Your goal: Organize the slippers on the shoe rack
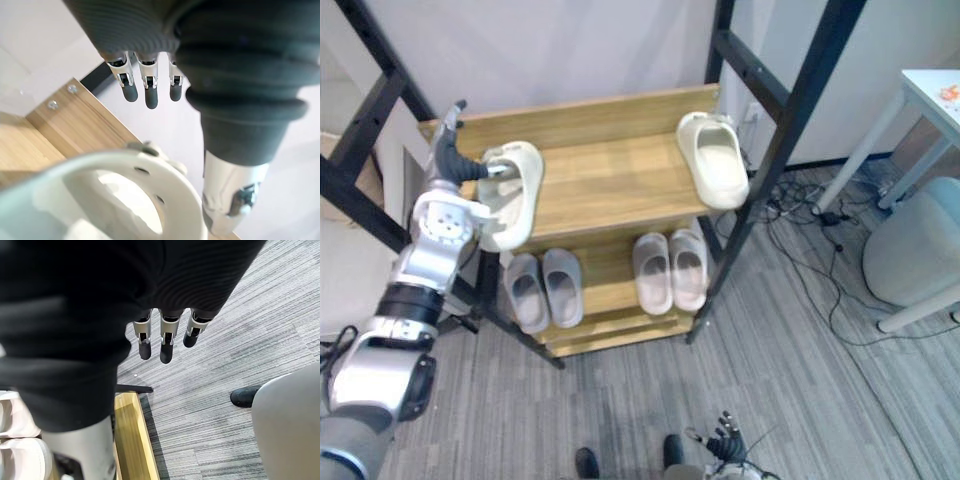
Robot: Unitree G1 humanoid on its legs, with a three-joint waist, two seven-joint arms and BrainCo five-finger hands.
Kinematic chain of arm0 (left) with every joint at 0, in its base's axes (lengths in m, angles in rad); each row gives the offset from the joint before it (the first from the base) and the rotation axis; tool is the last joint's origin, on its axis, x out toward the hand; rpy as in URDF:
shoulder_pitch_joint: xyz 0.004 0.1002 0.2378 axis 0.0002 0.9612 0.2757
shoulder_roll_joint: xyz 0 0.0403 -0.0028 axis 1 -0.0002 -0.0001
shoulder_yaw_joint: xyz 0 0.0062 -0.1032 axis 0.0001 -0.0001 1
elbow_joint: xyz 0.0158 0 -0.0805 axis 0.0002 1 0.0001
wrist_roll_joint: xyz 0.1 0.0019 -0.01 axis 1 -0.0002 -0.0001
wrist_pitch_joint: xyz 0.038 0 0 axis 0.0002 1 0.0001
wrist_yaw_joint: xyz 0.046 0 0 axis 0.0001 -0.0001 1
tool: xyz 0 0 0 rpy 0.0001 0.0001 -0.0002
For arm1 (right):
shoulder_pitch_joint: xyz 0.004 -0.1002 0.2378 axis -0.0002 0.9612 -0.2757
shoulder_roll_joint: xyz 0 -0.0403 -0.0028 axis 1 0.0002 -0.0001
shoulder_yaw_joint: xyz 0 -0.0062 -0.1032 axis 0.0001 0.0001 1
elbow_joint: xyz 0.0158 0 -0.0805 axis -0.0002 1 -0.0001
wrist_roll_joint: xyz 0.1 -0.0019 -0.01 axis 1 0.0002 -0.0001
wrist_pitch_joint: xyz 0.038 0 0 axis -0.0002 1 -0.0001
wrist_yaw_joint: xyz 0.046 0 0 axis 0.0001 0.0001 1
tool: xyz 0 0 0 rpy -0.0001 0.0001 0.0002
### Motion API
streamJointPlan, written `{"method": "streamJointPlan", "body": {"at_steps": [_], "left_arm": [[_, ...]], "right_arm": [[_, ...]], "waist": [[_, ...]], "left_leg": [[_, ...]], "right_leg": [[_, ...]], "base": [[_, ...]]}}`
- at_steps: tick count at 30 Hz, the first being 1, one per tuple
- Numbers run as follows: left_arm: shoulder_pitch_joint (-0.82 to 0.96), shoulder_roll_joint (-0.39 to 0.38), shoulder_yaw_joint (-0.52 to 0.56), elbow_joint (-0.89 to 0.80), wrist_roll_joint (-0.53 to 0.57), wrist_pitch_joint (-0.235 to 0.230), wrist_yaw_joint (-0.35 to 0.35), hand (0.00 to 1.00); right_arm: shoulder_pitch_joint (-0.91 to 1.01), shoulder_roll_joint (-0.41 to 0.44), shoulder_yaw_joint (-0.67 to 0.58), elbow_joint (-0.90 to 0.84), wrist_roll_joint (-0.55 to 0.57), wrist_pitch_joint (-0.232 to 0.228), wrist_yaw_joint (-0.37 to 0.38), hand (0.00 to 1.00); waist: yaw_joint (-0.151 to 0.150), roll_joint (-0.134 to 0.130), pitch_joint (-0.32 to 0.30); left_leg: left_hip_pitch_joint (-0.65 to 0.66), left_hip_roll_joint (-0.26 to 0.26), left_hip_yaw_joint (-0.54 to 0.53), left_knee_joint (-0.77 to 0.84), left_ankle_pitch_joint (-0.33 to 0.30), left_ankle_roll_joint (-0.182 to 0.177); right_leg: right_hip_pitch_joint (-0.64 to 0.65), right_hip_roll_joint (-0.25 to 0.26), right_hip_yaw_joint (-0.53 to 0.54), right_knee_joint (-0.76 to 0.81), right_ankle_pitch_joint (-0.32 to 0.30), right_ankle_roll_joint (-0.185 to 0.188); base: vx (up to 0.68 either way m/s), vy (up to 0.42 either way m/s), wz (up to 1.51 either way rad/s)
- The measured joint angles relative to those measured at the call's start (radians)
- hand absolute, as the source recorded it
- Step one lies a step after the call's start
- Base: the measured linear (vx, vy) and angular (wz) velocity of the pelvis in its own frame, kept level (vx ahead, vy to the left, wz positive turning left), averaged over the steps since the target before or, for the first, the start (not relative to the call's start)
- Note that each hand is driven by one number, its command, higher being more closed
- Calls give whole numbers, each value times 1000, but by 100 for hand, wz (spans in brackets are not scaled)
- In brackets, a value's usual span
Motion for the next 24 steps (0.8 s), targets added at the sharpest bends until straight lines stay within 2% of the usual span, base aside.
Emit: {"method": "streamJointPlan", "body": {"at_steps": [7,13,16,24], "left_arm": [[0,1,1,26,22,28,1,0],[-31,2,1,27,59,31,1,0],[-62,7,1,46,70,38,1,0],[-104,11,-3,65,96,51,-5,0]], "right_arm": [[0,-3,21,-1,0,0,0,0],[0,0,30,-4,1,1,0,0],[0,1,30,-21,1,1,0,0],[3,2,30,-58,1,6,-1,0]], "waist": [[-1,-6,-3],[-3,-20,-8],[6,-31,-10],[-4,-37,-11]], "left_leg": [[-25,6,-2,0,1,1],[-46,6,5,1,2,1],[-57,7,32,1,1,2],[-83,7,61,1,4,6]], "right_leg": [[-23,-3,8,0,1,1],[-47,-2,21,-4,9,0],[-72,0,50,-5,22,1],[-106,1,81,-20,51,3]], "base": [[0,0,0],[1,-1,-3],[-21,1,-23],[-37,-8,-14]]}}
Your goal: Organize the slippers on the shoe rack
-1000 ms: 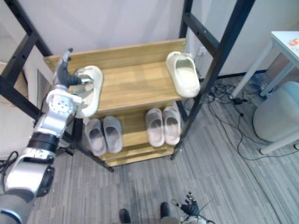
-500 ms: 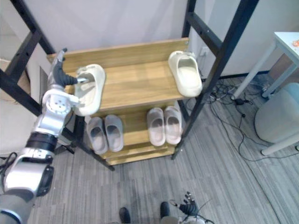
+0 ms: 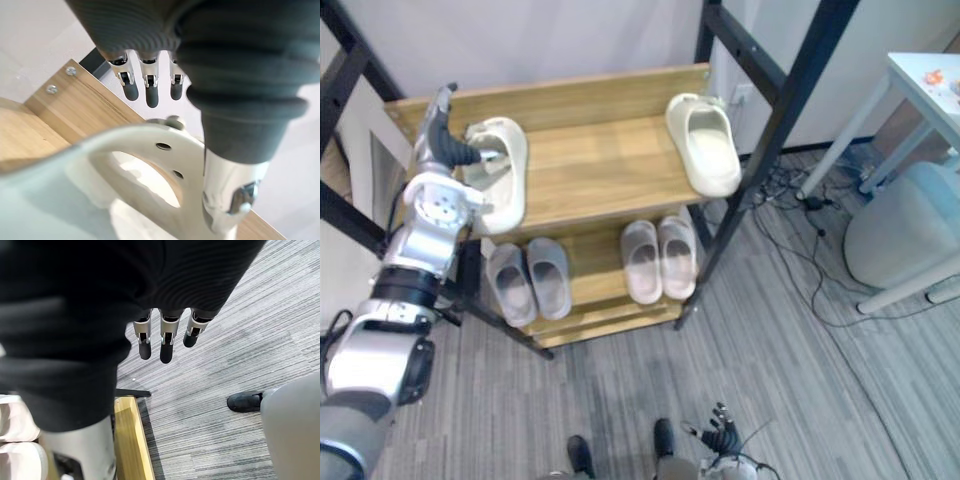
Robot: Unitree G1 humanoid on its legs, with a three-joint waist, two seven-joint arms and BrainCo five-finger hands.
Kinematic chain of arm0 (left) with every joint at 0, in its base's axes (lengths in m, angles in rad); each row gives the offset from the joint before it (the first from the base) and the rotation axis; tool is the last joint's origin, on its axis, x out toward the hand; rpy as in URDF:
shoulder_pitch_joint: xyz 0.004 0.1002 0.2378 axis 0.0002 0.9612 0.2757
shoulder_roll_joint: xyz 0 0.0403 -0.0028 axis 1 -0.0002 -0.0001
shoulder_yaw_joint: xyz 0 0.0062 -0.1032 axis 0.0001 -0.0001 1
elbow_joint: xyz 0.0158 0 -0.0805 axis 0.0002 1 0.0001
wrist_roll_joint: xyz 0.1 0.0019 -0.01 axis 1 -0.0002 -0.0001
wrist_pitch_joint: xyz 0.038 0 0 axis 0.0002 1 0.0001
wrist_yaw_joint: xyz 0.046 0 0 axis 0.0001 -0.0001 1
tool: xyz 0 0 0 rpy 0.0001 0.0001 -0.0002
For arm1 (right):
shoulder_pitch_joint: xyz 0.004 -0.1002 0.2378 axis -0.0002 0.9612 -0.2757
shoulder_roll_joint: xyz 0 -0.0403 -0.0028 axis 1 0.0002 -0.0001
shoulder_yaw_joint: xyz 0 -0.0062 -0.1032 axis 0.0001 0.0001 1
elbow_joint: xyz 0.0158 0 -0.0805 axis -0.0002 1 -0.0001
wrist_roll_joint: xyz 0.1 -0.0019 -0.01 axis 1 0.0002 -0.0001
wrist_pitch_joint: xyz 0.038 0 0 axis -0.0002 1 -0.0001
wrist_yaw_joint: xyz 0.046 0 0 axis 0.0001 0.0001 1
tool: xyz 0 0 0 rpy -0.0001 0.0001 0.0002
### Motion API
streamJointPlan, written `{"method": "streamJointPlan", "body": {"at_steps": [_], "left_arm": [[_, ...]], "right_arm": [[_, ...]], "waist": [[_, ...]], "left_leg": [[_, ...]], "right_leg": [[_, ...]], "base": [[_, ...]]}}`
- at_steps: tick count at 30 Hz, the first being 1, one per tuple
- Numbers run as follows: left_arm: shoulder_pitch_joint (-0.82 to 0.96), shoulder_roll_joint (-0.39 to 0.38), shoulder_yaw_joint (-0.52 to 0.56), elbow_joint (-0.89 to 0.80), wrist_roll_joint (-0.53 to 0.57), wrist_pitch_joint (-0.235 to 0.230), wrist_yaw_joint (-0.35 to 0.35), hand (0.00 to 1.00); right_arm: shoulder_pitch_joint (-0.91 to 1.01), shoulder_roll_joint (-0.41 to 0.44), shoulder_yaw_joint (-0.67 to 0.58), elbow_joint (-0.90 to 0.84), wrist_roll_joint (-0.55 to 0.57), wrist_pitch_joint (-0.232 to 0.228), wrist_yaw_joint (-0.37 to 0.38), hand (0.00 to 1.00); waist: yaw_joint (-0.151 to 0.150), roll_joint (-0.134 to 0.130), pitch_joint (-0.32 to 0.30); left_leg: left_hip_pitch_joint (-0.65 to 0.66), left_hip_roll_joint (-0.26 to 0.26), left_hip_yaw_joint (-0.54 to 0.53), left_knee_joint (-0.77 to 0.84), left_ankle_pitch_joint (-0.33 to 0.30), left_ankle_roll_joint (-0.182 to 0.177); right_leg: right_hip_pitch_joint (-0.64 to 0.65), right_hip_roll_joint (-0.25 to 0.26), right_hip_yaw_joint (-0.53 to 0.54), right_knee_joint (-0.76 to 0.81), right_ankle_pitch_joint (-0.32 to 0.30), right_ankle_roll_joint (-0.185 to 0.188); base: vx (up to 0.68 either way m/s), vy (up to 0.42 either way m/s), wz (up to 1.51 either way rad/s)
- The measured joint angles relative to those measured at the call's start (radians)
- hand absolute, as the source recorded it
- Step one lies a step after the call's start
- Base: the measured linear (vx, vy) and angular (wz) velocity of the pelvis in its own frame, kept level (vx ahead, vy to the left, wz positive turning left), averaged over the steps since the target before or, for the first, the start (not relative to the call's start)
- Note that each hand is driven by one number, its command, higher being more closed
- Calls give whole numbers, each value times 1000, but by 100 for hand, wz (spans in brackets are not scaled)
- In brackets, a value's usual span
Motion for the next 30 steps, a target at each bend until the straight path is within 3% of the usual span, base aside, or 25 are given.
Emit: {"method": "streamJointPlan", "body": {"at_steps": [9,10,17,30], "left_arm": [[-90,28,-88,65,100,5,-57,0],[-92,28,-88,67,102,5,-60,100],[-115,41,-117,118,137,-2,-112,100],[-115,52,-114,122,113,-24,-115,100]], "right_arm": [[4,1,0,-29,0,6,0,0],[4,1,0,-30,0,7,0,0],[20,2,1,-67,0,10,0,0],[29,1,8,-139,0,16,-3,0]], "waist": [[0,-2,1],[0,-2,1],[-4,-1,1],[-4,-1,1]], "left_leg": [[-3,-1,44,0,2,2],[-3,-1,45,0,2,2],[-3,0,51,-1,2,3],[-2,1,47,0,6,3]], "right_leg": [[-23,1,37,0,16,3],[-24,1,38,0,16,4],[-27,2,43,-1,22,3],[-19,1,33,-7,23,3]], "base": [[-3,-5,-12],[-3,-10,-10],[-2,-4,-1],[4,-4,1]]}}
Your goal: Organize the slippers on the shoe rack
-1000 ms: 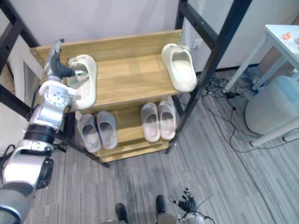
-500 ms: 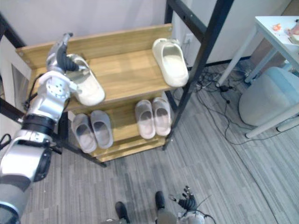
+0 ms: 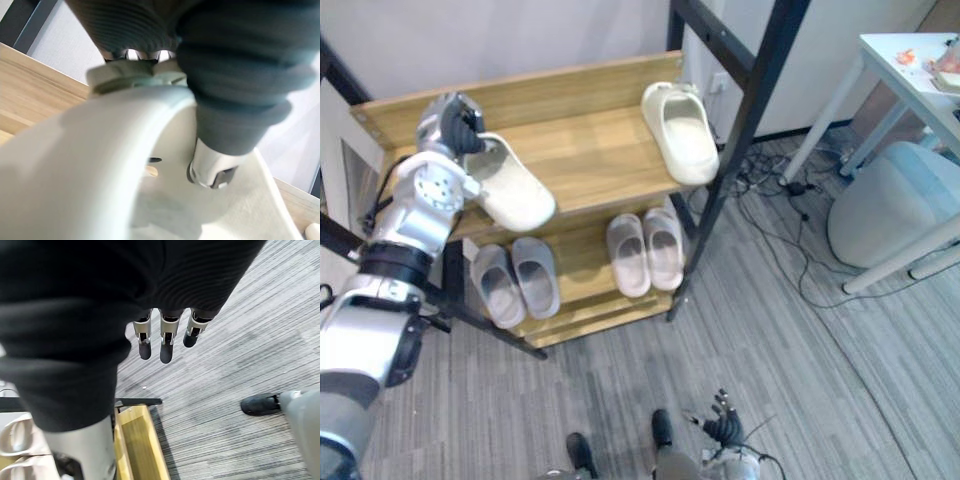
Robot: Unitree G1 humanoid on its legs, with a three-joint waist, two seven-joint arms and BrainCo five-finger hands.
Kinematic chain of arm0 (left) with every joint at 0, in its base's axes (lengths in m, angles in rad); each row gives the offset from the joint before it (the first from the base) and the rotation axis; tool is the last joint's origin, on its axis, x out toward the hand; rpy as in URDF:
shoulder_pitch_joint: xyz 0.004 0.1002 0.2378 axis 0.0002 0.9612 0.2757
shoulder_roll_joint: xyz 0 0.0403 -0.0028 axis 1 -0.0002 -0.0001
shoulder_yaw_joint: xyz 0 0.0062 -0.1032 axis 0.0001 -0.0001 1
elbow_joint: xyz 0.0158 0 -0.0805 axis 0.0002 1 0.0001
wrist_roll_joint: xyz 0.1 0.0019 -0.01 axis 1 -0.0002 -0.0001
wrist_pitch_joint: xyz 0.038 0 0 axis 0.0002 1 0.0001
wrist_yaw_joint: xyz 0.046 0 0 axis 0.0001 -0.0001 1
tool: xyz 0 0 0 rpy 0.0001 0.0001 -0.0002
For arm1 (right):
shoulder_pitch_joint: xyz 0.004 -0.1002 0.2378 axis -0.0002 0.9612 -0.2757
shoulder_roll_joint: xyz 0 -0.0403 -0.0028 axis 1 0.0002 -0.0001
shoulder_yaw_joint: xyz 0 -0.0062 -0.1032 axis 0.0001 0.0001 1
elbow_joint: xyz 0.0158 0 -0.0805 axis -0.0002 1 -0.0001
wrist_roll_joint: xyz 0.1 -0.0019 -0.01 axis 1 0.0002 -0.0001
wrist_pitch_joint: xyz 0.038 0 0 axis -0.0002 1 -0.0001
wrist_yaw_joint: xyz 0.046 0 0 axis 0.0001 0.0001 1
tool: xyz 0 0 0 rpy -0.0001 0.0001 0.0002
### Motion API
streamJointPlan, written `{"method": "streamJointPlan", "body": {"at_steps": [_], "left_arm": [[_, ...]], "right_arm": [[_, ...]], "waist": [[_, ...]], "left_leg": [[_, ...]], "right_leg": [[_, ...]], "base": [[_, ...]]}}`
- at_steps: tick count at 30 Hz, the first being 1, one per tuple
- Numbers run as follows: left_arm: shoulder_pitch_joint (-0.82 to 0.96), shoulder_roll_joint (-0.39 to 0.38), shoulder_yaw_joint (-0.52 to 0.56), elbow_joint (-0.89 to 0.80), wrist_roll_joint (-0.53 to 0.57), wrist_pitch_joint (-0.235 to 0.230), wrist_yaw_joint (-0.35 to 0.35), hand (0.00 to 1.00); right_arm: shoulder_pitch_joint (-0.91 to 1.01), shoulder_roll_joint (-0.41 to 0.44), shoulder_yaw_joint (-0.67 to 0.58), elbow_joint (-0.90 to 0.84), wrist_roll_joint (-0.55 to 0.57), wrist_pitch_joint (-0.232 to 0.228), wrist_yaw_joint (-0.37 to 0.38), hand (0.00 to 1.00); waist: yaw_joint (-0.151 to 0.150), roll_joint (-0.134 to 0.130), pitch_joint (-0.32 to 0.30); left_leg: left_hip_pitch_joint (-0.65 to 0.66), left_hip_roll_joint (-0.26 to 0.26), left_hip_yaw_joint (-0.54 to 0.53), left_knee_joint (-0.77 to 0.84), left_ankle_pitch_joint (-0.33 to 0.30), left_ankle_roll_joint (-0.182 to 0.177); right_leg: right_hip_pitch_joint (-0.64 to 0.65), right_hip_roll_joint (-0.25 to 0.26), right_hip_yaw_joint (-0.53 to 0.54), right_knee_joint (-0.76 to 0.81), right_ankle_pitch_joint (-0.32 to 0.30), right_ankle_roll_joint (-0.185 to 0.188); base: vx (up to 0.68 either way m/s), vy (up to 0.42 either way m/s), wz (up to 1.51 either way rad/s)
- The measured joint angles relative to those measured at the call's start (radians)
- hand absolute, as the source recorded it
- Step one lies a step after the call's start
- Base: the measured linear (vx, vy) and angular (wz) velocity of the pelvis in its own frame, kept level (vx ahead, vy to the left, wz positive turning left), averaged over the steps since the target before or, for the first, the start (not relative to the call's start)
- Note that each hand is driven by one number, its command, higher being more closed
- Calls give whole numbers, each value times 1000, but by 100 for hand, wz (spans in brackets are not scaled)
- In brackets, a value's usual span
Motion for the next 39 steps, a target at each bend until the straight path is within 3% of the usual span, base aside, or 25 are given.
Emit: {"method": "streamJointPlan", "body": {"at_steps": [7,12,14,23,39], "left_arm": [[1,-26,-5,-10,-16,-1,2,100],[17,-26,-82,-108,-16,2,5,100],[45,-26,-133,-201,-14,-3,24,100],[49,-28,-181,-287,46,-20,96,100],[-63,11,-266,-307,127,3,158,100]], "right_arm": [[0,0,0,0,0,0,0,0],[-4,-2,1,2,0,0,0,0],[-7,-2,2,3,0,0,0,0],[-27,-5,13,52,0,-10,-10,0],[-37,-3,30,33,-1,-26,-31,0]], "waist": [[0,1,0],[5,4,2],[4,8,4],[-13,17,7],[-45,18,6]], "left_leg": [[1,-1,-27,0,3,2],[-4,-5,-46,0,6,5],[-8,-9,-57,0,8,7],[-22,-24,-63,0,16,18],[-84,-35,22,-5,19,24]], "right_leg": [[15,-3,-24,-6,0,0],[18,-7,-38,-6,0,0],[18,-11,-48,-6,0,0],[6,-24,-50,-6,4,6],[-101,-28,34,-6,41,20]], "base": [[10,-15,10],[-7,-9,12],[-10,-2,11],[-4,1,2],[8,-2,-16]]}}
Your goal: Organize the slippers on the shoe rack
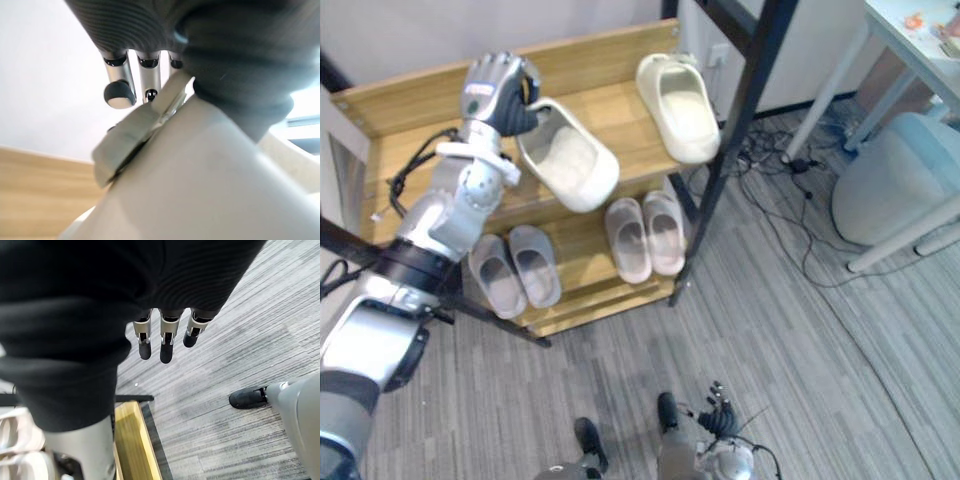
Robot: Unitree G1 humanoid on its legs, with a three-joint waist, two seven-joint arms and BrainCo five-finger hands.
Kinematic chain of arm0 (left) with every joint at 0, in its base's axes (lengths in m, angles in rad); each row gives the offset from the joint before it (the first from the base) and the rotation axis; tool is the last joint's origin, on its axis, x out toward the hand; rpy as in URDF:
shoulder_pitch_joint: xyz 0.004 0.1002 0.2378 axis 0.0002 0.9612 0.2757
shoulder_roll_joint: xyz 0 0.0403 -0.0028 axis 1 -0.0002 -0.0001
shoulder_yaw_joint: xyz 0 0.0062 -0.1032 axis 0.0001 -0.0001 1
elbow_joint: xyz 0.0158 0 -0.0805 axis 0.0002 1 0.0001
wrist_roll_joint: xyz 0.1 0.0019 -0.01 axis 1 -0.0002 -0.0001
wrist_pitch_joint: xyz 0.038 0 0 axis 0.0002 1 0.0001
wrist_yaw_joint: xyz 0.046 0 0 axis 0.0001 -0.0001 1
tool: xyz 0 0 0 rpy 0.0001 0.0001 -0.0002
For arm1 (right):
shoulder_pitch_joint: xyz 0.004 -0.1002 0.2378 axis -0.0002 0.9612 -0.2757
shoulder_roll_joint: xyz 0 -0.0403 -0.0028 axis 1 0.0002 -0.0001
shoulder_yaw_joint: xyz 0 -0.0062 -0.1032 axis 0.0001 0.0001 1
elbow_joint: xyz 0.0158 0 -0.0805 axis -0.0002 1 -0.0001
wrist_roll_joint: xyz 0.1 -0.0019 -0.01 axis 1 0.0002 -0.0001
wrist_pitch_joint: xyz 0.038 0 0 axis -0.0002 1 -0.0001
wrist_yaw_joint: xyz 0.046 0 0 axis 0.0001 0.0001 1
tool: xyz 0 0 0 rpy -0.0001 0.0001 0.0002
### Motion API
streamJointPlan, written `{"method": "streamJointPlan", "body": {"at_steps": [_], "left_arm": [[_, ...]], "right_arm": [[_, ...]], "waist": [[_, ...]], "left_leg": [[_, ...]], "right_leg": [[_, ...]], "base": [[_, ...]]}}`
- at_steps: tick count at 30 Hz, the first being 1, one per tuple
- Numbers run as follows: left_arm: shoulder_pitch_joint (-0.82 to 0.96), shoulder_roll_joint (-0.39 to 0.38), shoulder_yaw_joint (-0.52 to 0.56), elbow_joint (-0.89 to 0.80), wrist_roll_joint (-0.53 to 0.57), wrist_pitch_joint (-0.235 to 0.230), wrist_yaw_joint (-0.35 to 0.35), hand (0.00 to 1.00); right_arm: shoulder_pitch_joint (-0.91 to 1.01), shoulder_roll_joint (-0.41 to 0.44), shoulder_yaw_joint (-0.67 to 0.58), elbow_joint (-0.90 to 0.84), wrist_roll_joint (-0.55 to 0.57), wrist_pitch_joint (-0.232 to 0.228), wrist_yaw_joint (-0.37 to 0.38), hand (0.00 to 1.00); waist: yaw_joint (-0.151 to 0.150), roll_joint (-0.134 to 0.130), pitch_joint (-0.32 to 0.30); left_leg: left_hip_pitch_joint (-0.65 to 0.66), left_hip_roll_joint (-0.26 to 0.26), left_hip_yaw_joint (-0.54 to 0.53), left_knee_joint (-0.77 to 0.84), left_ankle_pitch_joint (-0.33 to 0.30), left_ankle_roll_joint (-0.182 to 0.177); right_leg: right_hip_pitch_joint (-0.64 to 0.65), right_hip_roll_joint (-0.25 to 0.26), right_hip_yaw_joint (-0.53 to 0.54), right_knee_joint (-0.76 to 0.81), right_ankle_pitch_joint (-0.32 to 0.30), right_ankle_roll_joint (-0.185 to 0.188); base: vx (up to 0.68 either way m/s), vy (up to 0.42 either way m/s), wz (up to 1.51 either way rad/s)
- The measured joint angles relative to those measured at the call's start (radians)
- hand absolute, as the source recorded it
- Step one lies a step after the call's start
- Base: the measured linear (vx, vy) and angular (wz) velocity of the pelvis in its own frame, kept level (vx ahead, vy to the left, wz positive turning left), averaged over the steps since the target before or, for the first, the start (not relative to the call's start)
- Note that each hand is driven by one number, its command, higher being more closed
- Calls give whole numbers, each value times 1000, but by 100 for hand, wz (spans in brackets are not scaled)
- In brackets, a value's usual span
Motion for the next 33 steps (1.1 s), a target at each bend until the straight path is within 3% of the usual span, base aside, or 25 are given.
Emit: {"method": "streamJointPlan", "body": {"at_steps": [17,28,29,33], "left_arm": [[-204,-117,-73,66,40,43,41,100],[-211,-124,28,81,24,53,43,100],[-211,-125,39,81,24,59,43,0],[-211,-137,68,81,25,72,44,0]], "right_arm": [[7,2,0,-118,2,-14,-44,0],[6,1,-1,-149,3,-17,-46,0],[6,1,0,-149,3,-17,-46,0],[4,0,0,-149,3,-17,-46,0]], "waist": [[-9,-8,5],[-12,-23,15],[-12,-23,15],[-12,-23,16]], "left_leg": [[-64,2,6,-1,4,6],[-94,27,10,-2,3,0],[-94,28,10,-2,4,-1],[-103,34,10,-2,14,-8]], "right_leg": [[-64,-1,-5,0,17,5],[-103,25,-4,0,60,-1],[-103,27,-4,0,60,-1],[-113,32,-7,0,56,-3]], "base": [[38,0,0],[-3,-7,-4],[11,-22,-4],[3,-6,-1]]}}
